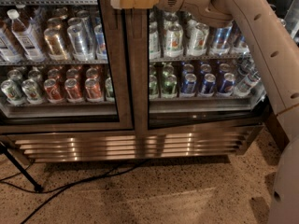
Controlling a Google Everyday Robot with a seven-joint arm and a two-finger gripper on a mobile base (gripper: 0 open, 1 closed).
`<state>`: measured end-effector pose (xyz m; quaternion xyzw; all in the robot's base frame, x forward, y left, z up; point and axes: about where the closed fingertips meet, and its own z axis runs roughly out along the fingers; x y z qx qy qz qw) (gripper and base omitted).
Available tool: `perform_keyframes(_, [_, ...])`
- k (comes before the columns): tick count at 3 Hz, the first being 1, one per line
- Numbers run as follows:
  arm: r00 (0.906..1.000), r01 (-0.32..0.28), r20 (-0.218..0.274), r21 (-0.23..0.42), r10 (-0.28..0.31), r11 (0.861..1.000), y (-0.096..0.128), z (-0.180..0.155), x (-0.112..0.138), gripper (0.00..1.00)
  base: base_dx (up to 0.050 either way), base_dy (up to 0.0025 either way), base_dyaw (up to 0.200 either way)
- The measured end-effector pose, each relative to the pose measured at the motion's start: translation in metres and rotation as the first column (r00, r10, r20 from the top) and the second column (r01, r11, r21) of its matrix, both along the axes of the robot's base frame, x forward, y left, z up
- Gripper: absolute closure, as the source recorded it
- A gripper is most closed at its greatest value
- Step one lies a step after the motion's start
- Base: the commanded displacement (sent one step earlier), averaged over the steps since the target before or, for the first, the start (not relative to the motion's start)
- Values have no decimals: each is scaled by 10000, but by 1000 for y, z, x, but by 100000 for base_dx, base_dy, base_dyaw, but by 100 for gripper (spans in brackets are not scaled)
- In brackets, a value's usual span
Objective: Open right fridge door
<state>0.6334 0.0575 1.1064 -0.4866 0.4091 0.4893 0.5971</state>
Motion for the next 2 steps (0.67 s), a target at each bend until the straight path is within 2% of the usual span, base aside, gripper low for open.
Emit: perform_keyframes(2, [9999, -96, 40, 120, 96, 9999, -1, 2, -4, 0, 0, 0, 0])
